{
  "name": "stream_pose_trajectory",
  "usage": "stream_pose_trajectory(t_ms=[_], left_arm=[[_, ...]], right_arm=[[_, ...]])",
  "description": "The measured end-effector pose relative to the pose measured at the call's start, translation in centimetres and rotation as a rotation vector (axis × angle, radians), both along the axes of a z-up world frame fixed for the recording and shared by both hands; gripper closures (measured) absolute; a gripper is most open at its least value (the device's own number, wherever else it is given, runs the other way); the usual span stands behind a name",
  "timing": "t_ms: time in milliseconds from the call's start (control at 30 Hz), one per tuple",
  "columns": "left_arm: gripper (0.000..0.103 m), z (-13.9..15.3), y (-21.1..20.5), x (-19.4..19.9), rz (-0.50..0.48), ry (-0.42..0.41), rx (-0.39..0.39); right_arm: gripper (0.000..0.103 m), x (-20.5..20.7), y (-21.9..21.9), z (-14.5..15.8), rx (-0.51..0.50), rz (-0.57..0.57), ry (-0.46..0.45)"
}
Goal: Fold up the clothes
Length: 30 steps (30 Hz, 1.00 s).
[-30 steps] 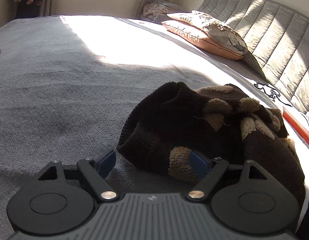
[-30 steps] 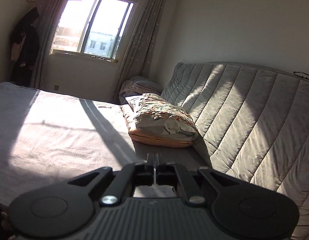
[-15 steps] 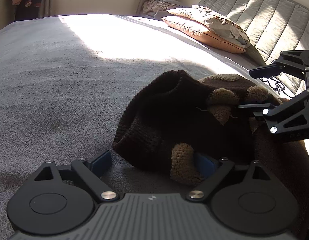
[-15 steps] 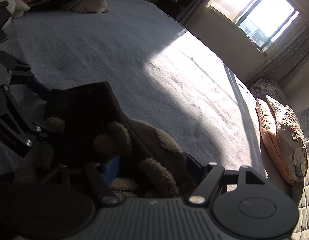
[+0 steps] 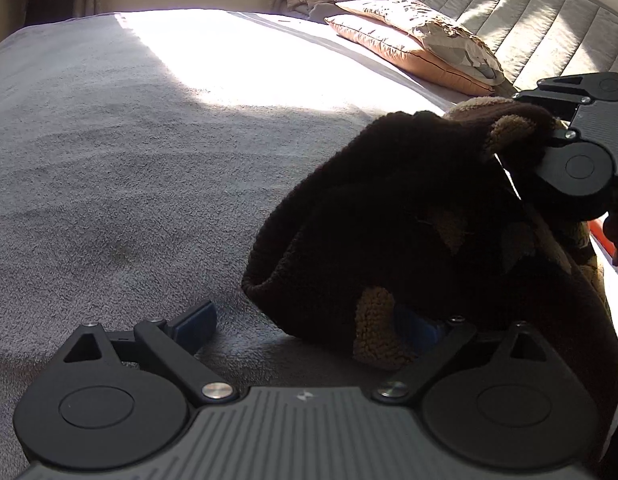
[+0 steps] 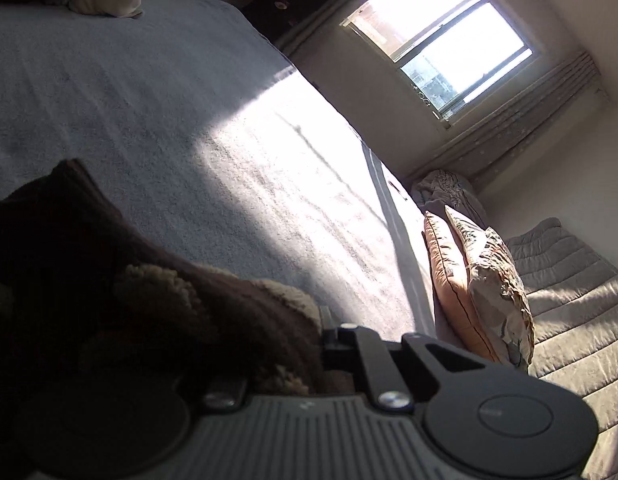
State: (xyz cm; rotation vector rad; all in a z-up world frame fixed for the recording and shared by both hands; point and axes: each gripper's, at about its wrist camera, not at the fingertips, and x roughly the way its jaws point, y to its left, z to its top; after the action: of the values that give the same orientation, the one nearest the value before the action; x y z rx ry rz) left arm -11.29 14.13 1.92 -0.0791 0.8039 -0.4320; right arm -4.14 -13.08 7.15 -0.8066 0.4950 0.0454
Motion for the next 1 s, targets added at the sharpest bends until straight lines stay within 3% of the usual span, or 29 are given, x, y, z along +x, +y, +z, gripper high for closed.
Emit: stream_pose_trajectory(t_ms=[167, 333, 567, 800, 900, 967, 1000], left_arm=[[0.004, 0.6, 1.8, -3.0, -0.014, -0.063, -0.093], [0.004, 1.6, 2.6, -6.8, -0.081, -0.194, -0.115], [0.009, 3.9, 8.0, -14.5, -0.180, -0.303, -0.205], [0.007, 8.1, 14.3, -20.3, -0.161, -0.436, -0.344], [0.006, 9.4, 13.5, -22.9, -0.218, -0.548, -0.267], [0.006, 10.2, 12.1, -23.7, -0.225, -0.593, -0.168], [0.011, 10.5, 12.5, -24.3, -0.236, -0.597, -0.151]], right_arm=[[0.095, -3.2, -0.2, 7.4, 0.045, 0.003, -0.132], [0.095, -7.4, 0.1, 13.9, 0.108, 0.007, -0.245], [0.095, -13.4, -0.1, 19.6, 0.179, 0.048, -0.358], [0.095, -18.3, -1.9, 24.6, 0.278, 0.097, -0.460], [0.095, -19.6, -2.0, 25.9, 0.305, 0.115, -0.471], [0.095, -20.5, -1.9, 26.5, 0.316, 0.138, -0.471], [0.095, -20.9, -1.8, 26.7, 0.310, 0.149, -0.473]])
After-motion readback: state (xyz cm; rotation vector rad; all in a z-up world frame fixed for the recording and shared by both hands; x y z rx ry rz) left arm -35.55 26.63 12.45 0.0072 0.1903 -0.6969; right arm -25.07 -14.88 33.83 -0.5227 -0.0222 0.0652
